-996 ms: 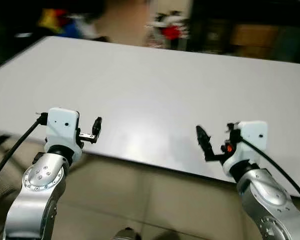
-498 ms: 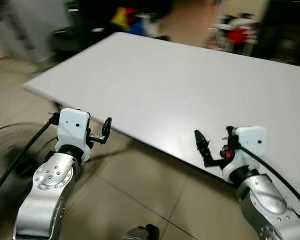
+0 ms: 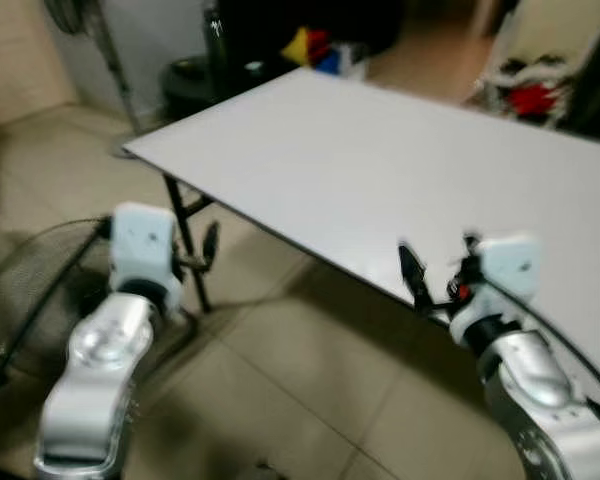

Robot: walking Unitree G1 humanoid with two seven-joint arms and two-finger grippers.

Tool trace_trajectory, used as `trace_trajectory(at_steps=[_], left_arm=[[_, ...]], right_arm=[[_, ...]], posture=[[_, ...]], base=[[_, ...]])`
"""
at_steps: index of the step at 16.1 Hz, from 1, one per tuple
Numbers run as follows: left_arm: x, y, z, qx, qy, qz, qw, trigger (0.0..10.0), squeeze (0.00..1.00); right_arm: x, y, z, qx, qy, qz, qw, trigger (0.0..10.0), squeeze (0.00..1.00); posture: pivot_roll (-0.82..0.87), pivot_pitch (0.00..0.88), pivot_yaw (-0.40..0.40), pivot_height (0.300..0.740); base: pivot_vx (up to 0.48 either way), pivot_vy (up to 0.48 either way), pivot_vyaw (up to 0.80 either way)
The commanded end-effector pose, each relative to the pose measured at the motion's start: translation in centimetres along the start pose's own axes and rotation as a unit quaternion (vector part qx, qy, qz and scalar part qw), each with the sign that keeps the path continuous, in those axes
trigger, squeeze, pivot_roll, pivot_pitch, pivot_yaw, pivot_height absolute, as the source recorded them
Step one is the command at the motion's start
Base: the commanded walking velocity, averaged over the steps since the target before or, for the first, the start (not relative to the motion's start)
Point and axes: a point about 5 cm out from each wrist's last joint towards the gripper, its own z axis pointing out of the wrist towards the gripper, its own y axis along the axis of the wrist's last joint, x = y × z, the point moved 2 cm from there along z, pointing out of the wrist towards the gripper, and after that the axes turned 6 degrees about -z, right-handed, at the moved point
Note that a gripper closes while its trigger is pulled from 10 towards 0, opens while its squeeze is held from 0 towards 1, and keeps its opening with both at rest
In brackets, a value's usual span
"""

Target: Setting the table

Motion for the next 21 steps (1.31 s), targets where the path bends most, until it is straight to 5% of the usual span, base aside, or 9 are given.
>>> trace_trajectory(at_steps=[1,7,8,11,15,21], left_arm=[[-0.3,0.3,0.1,-0.005,-0.002,0.011,1.0,10.0,0.0],[0.2,0.9,0.7,-0.009,0.0,0.014,1.0,10.0,0.0],[0.1,0.8,0.7,-0.007,0.0,0.014,1.0,10.0,0.0],[0.1,0.9,0.5,-0.005,0.004,0.011,1.0,10.0,0.0],[0.0,1.1,0.4,-0.007,0.008,0.008,1.0,10.0,0.0],[-0.2,1.4,0.5,-0.006,0.008,0.002,1.0,10.0,0.0]], right_arm=[[-0.9,0.4,0.2,-0.007,-0.025,-0.007,1.0,10.0,1.0],[-0.1,0.1,0.8,0.006,-0.018,0.035,0.999,10.0,1.0],[-0.1,0.2,0.9,0.008,-0.013,0.039,0.999,10.0,0.0],[0.2,1.6,1.1,-0.052,-0.002,0.007,0.999,10.0,0.0],[0.9,0.9,1.1,-0.014,0.04,0.056,0.998,10.0,0.0],[0.6,0.8,1.6,-0.008,0.03,0.073,0.997,10.0,0.0]], posture=[[0.06,0.0,0.079,0.74],[0.06,0.0,0.085,0.74],[0.07,0.0,0.078,0.74],[0.07,0.0,0.068,0.74],[0.08,0.0,0.06,0.74],[0.09,0.0,0.065,0.74]], base=[[0.0,0.262,0.8],[0.0,0.264,0.46],[0.0,0.266,0.0],[0.0,0.262,0.0],[0.0,0.265,0.0],[0.0,0.265,0.0]])
